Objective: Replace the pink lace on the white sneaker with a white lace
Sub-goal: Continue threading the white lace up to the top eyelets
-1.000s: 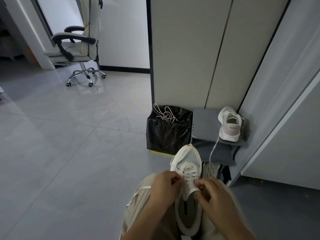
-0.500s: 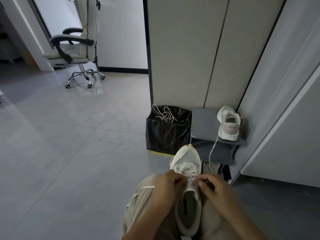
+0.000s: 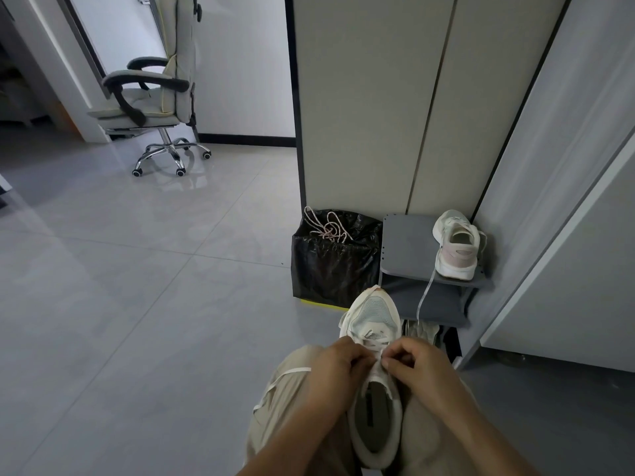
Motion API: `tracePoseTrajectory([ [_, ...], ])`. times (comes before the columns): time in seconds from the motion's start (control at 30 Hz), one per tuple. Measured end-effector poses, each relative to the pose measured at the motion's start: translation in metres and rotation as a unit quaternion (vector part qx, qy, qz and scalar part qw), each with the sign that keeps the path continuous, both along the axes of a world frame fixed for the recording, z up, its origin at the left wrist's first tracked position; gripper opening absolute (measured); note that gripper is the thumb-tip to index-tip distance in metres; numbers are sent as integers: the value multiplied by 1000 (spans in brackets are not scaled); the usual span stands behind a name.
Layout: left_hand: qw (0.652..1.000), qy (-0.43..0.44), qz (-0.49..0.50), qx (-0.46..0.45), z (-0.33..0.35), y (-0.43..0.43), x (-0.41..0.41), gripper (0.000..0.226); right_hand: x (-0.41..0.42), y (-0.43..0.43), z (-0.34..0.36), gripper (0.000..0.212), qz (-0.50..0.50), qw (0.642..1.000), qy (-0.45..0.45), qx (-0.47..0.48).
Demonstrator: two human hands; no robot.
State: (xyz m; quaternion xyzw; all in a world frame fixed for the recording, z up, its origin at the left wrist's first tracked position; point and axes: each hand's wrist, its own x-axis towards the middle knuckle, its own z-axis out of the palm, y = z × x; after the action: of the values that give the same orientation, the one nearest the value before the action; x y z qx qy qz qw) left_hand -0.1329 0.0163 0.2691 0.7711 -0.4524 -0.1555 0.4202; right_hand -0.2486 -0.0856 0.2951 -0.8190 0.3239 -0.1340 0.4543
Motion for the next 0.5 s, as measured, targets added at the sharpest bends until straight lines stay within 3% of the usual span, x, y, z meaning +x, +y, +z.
tracePoseTrajectory([
  [0.1, 998, -55, -39, 11, -1, 3, 2, 23, 2, -2, 0, 12, 7, 1000, 5, -5],
  [0.17, 999, -39, -32, 0, -1, 4, 1, 23, 4, -2, -1, 15, -5, 1000, 8, -14],
  [0.23, 1000, -3, 4, -16, -3, 9, 1, 37, 2, -5, 0, 12, -30, 999, 0, -11],
  [0.33, 995, -34, 88, -25, -14, 25, 14, 58, -17, -29, 5, 10, -134, 990, -32, 20],
  [0.4, 995, -22, 95, -20, -17, 35, 22, 50, -39, -57, 5, 12, -238, 970, -42, 23],
  [0.5, 995, -81, 49, -12, -20, 36, 24, 35, -62, -87, -3, 15, -302, 949, 81, -50],
])
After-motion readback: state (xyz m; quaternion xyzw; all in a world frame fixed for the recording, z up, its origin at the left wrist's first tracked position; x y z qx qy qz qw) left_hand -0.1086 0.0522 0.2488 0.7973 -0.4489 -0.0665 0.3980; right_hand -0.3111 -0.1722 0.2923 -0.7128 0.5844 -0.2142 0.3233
